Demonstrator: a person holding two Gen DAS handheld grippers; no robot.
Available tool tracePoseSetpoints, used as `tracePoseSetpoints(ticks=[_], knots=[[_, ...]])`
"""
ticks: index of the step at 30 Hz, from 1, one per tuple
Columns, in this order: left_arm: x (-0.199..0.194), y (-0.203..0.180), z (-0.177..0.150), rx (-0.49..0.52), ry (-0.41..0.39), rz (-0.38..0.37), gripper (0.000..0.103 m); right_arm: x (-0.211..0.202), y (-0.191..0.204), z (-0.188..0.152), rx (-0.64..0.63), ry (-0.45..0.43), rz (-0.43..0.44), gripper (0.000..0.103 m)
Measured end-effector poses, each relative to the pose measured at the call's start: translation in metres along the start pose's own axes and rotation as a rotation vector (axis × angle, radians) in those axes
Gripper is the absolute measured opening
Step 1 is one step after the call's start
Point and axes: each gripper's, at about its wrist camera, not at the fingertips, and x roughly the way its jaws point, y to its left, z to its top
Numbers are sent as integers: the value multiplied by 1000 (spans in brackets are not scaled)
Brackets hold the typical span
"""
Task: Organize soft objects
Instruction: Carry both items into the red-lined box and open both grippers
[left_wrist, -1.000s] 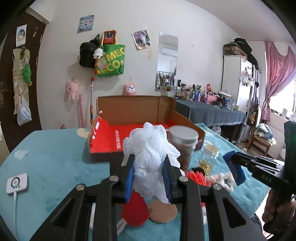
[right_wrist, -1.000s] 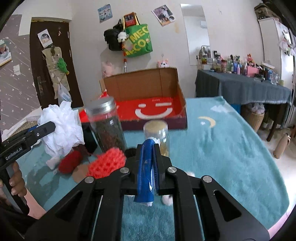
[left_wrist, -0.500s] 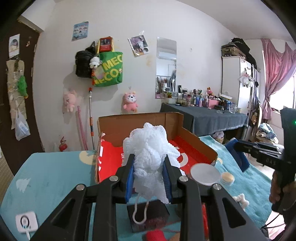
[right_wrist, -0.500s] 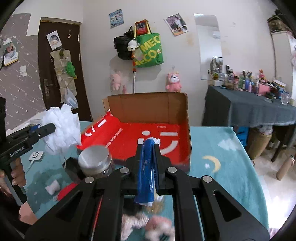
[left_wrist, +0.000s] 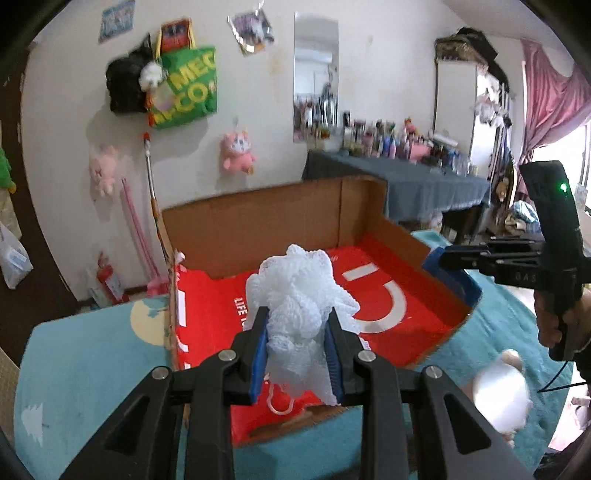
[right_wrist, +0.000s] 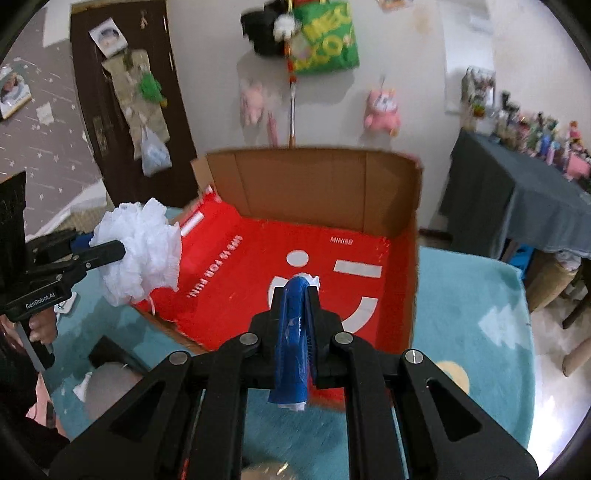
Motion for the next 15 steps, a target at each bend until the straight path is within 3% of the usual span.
tracePoseSetpoints(ticks=[8,15], knots=[[67,18,10,-18,143,-7,29,85,-22,31,13,195,-19,9],[100,26,11,-7,194,45,30,137,-31,42,0,324,-56,9]])
